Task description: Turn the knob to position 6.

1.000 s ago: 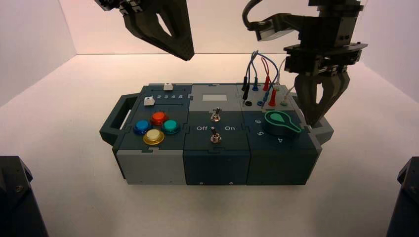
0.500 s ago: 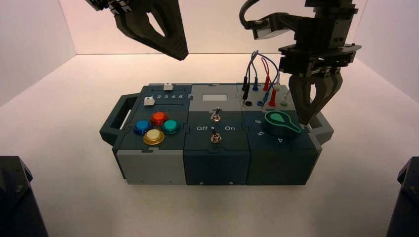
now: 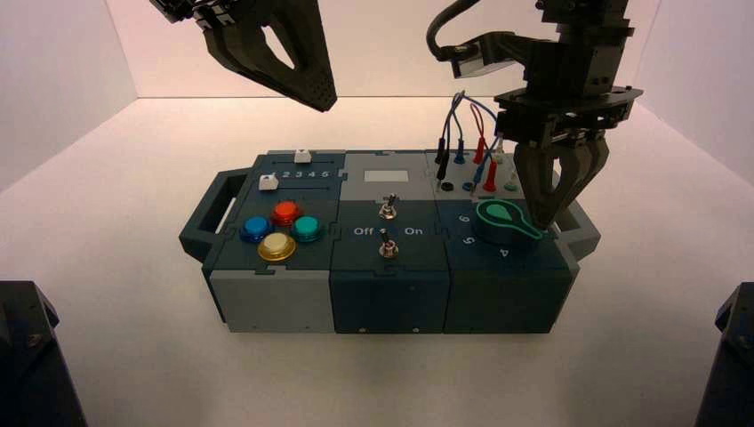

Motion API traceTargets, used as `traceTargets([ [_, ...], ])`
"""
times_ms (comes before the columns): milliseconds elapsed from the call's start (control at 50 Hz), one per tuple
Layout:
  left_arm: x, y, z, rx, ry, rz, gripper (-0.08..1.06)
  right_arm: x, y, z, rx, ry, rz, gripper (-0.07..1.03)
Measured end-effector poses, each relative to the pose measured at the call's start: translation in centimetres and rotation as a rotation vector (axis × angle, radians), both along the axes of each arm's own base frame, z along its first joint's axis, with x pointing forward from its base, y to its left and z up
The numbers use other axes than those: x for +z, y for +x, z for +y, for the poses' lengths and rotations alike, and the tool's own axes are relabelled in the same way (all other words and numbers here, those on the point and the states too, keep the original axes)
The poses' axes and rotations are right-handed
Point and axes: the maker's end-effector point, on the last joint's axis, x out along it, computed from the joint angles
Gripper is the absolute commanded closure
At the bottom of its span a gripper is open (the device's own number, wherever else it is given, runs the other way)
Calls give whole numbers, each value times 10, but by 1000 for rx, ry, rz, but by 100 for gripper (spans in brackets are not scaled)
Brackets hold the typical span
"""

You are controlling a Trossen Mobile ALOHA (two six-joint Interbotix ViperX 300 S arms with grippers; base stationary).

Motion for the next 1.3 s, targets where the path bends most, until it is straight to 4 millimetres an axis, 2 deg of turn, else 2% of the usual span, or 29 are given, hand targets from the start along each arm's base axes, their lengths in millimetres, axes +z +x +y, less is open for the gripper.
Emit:
traceTargets([
  [1300,-2,0,2,-6,13,-4,101,-4,-14,18,-34,47,27,98],
])
